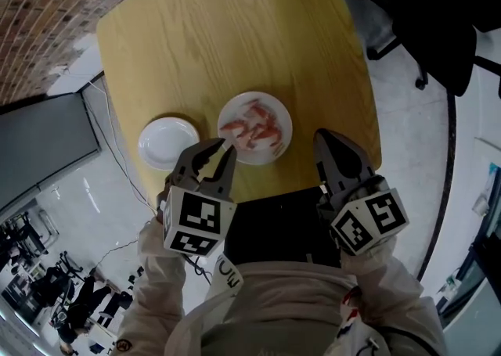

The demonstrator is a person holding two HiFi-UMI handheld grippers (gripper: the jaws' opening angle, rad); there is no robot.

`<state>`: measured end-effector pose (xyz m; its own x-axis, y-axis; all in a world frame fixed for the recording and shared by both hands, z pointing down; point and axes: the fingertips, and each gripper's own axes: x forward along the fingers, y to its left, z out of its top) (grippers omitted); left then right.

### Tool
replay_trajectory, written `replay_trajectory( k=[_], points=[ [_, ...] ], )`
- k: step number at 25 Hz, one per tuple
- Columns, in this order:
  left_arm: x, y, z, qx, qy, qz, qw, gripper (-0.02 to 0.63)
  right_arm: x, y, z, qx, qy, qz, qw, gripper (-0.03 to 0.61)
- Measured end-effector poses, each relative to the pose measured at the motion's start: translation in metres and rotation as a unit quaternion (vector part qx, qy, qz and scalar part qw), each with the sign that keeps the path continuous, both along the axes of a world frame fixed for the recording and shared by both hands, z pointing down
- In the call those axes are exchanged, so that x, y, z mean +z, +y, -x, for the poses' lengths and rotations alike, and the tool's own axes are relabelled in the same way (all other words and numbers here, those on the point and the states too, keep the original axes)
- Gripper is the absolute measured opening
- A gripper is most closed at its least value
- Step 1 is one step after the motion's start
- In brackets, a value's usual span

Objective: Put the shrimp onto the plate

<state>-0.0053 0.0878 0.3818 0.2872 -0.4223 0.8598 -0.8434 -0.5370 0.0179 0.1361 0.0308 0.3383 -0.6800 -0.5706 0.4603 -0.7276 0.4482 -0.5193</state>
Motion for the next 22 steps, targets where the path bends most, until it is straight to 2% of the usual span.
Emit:
replay_trajectory(
  k=[4,8,12,17,22],
  points=[
    [-0.030,-0.008,0.020,-0.016,-0.010,-0.044,0.9989,0.064,-0.028,-0.014,0.022,-0.016,0.001,-0.025,1.000,0.024],
    [-0.089,-0.016,0.044,-0.039,0.014,-0.108,0.9933,0.049,-0.071,-0.025,0.050,-0.022,0.003,-0.041,0.999,0.025],
    [-0.146,-0.031,0.071,-0.082,0.027,-0.181,0.9796,0.035,-0.114,-0.043,0.076,-0.039,0.000,-0.083,0.996,0.025],
    [-0.205,-0.031,0.097,-0.117,0.023,-0.239,0.9637,0.028,-0.174,-0.049,0.102,-0.062,-0.011,-0.126,0.990,0.023],
    [-0.269,-0.037,0.116,-0.156,0.030,-0.302,0.9400,0.020,-0.236,-0.049,0.136,-0.088,-0.026,-0.170,0.981,0.025]
  ],
)
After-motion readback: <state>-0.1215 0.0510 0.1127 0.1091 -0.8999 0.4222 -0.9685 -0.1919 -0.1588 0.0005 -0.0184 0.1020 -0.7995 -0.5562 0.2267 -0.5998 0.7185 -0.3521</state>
